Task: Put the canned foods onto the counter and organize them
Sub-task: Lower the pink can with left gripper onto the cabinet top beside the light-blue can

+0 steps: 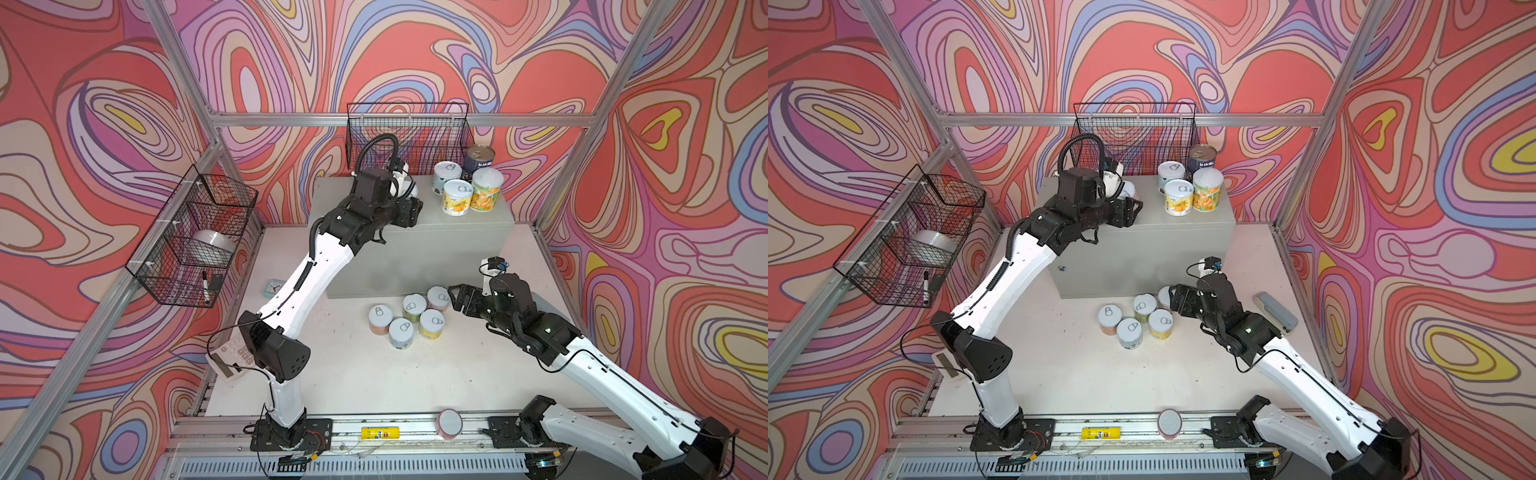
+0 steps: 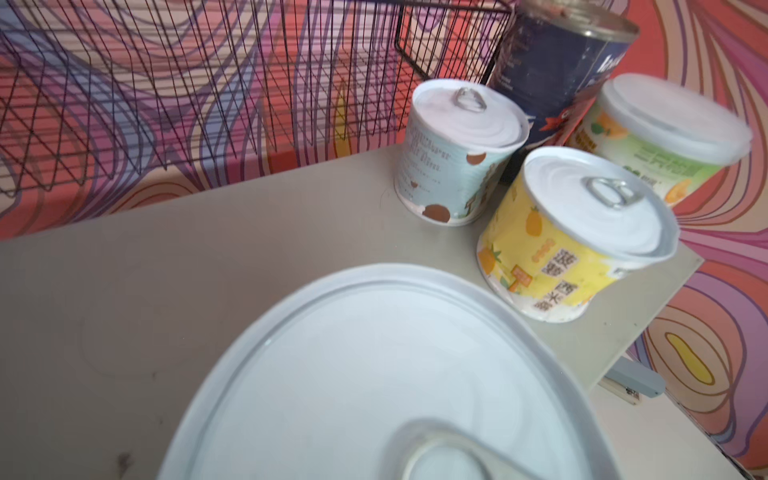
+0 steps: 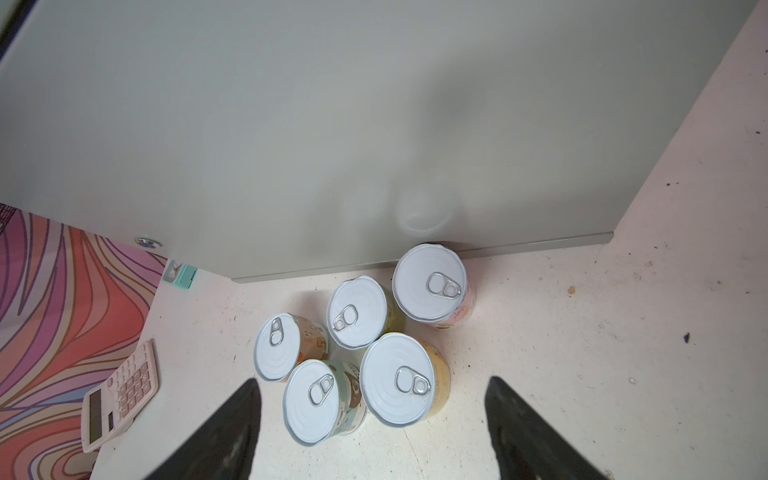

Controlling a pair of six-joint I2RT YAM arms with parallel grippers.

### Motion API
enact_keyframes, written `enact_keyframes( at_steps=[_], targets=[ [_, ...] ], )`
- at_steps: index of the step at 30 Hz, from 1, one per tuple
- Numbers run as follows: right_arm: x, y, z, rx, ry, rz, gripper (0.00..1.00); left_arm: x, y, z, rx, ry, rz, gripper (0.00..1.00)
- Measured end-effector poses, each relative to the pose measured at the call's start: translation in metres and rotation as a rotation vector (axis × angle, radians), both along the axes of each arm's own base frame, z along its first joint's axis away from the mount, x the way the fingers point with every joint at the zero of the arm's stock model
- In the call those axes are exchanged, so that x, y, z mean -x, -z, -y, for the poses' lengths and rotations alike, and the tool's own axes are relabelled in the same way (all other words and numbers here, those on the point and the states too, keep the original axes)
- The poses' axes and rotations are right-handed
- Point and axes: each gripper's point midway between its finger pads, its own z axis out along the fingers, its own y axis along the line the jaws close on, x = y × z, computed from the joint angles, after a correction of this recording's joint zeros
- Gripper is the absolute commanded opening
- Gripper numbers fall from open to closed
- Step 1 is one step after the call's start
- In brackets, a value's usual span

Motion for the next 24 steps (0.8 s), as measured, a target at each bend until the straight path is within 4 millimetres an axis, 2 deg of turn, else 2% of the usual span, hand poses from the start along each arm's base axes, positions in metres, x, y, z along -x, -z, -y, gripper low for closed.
enact_keyframes(
  at_steps=[4,9,14,17,19,20,21,24],
  targets=[
    [0.000,0.000,0.001,0.006,0.002,-0.004,0.87,-0.013,-0.005,0.008,0.009,0.001,0.018,0.00],
    [-0.003,-0.006,0.001,0.010,0.010,0.008,0.87,-0.028,0.000,0.015,-0.006,-0.009,0.023,0.00],
    [-0.005,-0.008,0.002,0.015,0.015,0.015,0.87,-0.032,0.011,0.013,-0.045,-0.025,0.007,0.00],
    [-0.005,-0.007,0.002,0.019,0.016,0.013,0.87,-0.035,0.010,0.012,-0.055,-0.035,0.014,0.01],
    [-0.006,-0.006,0.001,0.023,0.015,0.009,0.87,-0.036,0.010,0.011,-0.059,-0.039,0.018,0.21],
    [-0.006,-0.005,0.001,0.025,0.015,0.007,0.87,-0.037,0.009,0.011,-0.062,-0.041,0.022,0.35],
    [-0.007,-0.004,0.001,0.027,0.015,0.005,0.87,-0.037,0.010,0.011,-0.066,-0.043,0.023,0.45],
    [-0.007,-0.002,0.001,0.033,0.014,0.002,0.87,-0.038,0.011,0.009,-0.077,-0.048,0.025,0.54]
  ],
)
